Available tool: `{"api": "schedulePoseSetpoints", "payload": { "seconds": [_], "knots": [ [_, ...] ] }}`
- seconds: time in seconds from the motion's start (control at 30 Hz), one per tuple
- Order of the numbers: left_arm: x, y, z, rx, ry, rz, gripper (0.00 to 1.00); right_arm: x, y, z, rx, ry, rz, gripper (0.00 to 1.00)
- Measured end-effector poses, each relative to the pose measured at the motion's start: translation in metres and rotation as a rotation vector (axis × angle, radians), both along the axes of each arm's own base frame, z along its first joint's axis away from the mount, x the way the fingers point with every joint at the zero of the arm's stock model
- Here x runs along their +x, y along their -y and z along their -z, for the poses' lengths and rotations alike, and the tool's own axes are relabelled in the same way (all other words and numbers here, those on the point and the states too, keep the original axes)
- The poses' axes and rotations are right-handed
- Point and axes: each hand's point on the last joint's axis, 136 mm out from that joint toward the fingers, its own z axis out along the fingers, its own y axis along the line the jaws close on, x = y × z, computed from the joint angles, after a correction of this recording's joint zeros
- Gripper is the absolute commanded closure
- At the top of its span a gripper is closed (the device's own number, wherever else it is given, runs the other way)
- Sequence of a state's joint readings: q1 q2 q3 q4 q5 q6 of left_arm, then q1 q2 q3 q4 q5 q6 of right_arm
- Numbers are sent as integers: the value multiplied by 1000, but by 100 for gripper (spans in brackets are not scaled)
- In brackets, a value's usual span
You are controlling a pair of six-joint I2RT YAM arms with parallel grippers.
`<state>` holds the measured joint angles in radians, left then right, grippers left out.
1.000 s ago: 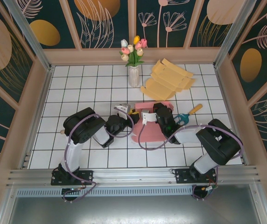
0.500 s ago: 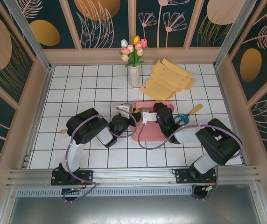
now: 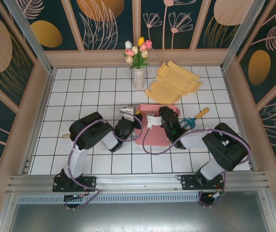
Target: Fold the paper box
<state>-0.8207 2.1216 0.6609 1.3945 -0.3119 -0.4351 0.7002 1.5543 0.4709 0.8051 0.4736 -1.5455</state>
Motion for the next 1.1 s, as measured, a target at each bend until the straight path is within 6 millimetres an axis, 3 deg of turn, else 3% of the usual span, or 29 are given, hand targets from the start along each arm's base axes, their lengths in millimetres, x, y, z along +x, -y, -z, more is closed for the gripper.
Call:
{"api": "schedulePoseSetpoints", "payload": {
  "seconds": [0.2, 0.37, 0.53, 0.7, 0.8, 1.0, 1.1],
  "knots": [
    [0, -11, 0, 29, -8, -71, 100, -1, -10, 0, 14, 1, -19, 100],
    [2, -18, -1, 52, -17, -105, 100, -3, -19, 0, 42, -17, -35, 84],
    [7, -27, 0, 78, -7, -140, 100, -18, -35, 2, 88, -98, -102, 68],
    [2, -32, 1, 120, 14, -129, 100, -30, -45, -2, 153, -200, -148, 63],
    [-3, -37, 0, 153, 24, -124, 100, -36, -55, -14, 229, -267, -166, 62],
    [-13, -49, 0, 197, 36, -119, 100, -29, -70, -72, 502, -312, -112, 58],
    [-16, -51, 0, 202, 40, -117, 100, -30, -70, -89, 649, -332, -73, 60]
  ]
}}
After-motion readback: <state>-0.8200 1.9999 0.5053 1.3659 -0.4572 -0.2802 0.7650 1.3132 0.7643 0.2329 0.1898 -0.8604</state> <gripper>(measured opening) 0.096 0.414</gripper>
